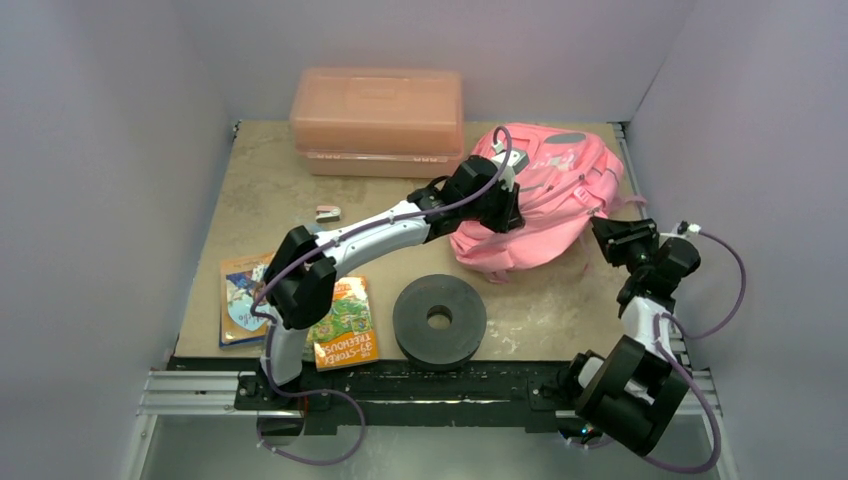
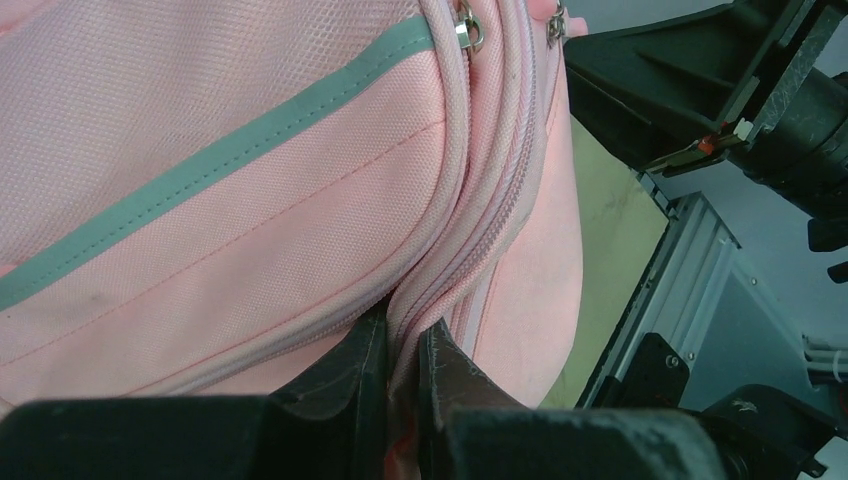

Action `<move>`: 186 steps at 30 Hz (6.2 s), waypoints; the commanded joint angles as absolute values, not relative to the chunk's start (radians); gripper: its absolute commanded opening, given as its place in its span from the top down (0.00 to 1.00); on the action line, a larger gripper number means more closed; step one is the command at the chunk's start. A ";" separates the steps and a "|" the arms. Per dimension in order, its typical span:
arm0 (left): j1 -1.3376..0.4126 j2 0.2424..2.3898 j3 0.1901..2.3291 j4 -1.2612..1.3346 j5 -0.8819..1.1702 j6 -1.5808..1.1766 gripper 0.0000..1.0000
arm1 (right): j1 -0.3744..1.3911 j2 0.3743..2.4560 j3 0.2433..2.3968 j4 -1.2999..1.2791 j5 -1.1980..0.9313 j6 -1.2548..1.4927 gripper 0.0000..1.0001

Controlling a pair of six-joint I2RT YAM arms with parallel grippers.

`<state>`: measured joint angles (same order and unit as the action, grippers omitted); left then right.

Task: Pack the student bag
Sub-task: Unzip the student bag at the center of the board.

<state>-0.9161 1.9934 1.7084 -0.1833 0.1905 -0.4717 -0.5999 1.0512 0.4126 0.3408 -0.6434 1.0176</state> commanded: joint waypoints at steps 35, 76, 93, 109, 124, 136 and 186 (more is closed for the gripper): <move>-0.904 2.028 1.759 -0.109 0.327 -0.567 1.00 | -0.604 1.164 0.627 0.178 -0.592 0.959 0.74; -0.876 2.128 1.891 -0.123 0.375 -0.766 0.97 | -0.124 0.678 0.628 -0.179 -0.478 0.486 1.00; -0.885 1.646 1.298 0.046 0.047 -0.467 0.15 | -0.124 0.803 0.768 -0.371 -0.453 0.457 1.00; -0.567 1.667 0.941 0.314 0.275 -1.071 0.16 | -0.067 0.775 0.800 -0.476 -0.319 0.401 1.00; -0.663 1.943 1.083 0.626 0.434 -1.220 0.99 | 0.006 0.794 0.849 -0.668 -0.229 0.429 1.00; -0.728 1.899 1.094 0.659 0.376 -1.226 1.00 | 0.425 0.875 0.880 -0.562 -0.218 0.539 1.00; -0.646 1.741 0.869 0.521 0.475 -1.072 0.31 | 0.525 1.296 1.205 -0.567 0.136 0.813 1.00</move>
